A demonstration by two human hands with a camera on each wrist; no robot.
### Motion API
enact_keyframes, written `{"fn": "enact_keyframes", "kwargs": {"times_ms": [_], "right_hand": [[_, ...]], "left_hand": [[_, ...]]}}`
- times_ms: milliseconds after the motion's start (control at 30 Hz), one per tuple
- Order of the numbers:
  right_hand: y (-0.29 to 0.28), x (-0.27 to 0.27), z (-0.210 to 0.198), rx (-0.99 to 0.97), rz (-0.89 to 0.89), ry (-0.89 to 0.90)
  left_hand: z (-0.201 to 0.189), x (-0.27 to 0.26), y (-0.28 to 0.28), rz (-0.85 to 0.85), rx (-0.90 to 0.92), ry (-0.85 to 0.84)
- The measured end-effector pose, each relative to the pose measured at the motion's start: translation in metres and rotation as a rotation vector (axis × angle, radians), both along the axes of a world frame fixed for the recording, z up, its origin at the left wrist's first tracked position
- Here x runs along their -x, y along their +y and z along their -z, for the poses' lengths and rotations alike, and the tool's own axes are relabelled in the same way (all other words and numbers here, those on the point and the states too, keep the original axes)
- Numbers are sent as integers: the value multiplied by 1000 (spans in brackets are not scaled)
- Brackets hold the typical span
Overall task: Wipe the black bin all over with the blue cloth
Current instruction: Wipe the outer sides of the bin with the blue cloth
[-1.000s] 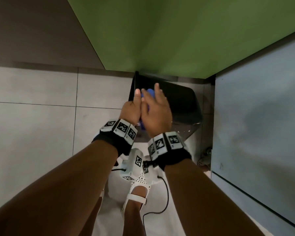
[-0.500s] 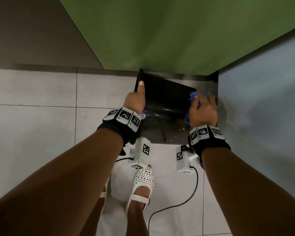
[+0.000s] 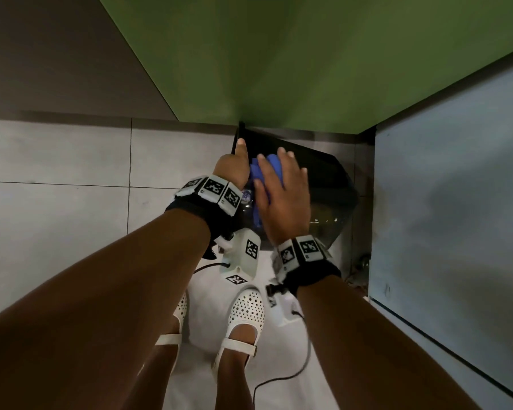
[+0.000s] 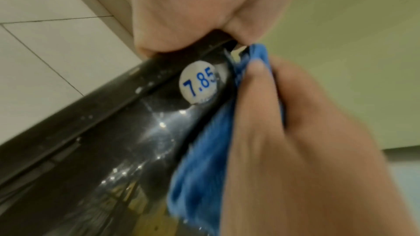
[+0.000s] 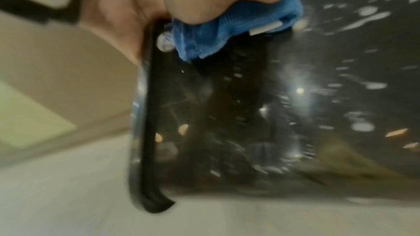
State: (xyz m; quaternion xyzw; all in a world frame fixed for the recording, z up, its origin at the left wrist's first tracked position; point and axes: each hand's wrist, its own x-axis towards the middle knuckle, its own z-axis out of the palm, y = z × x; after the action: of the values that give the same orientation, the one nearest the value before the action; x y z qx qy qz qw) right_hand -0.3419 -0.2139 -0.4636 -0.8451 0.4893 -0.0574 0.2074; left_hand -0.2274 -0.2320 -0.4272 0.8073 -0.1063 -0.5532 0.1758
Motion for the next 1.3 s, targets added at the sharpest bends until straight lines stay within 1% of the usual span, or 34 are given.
{"fn": "enact_keyframes", "kwargs": {"times_ms": [33,67,167,200,267,367,400,467,500,567,633,667,733,800,900,933,1000,1100,1167,1233,1300], "right_hand": [[-2,14,2,1,9,23],[-6,28,4,0,59,36],[-29,63,12,-4,318,46],[-38,70,16,3,375,65],[-55,69,21,21,451,95],[-68,39,20,-25,571,150],[-67,26,18,-29,537,155],[-52,2,13,5,333,112],[-40,-7,14,33,217,72],[-12,-17,19,90,75,10],[19,-12,28,131,6,-3],[35,-4,33,121,-25,-1],[61,13,39,38,-82,-65],[72,23,46,11,-114,-125],[64,19,52,50,-117,-3],[56,14,50,65,-102,16],[34,1,42,114,-65,-16],[2,-12,33,137,61,-83],[-15,-5,33,112,195,-87],[-28,15,39,90,362,-61],[-32,41,46,75,535,-48]], "left_hand": [[0,-1,-3,-2,-23,-4],[0,-2,-6,9,-36,-11],[1,-5,-10,29,-39,18],[3,-5,-11,34,-34,18],[5,-5,-14,23,-19,3],[5,-6,-18,-16,-8,-14],[8,-7,-19,-31,0,-14],[11,-9,-20,-64,18,-15],[14,-10,-21,-43,21,-30],[17,-12,-24,-50,33,-4],[18,-14,-25,-56,51,10],[18,-14,-25,-75,52,32],[18,-15,-23,-55,51,50],[16,-16,-23,-66,33,47],[15,-18,-28,-59,23,-54],[16,-20,-29,-31,49,-93],[19,-21,-32,63,55,-152],[20,-22,-31,134,32,-170],[18,-22,-32,216,12,-183],[19,-24,-33,282,-6,-191],[22,-24,-32,299,3,-183]]}}
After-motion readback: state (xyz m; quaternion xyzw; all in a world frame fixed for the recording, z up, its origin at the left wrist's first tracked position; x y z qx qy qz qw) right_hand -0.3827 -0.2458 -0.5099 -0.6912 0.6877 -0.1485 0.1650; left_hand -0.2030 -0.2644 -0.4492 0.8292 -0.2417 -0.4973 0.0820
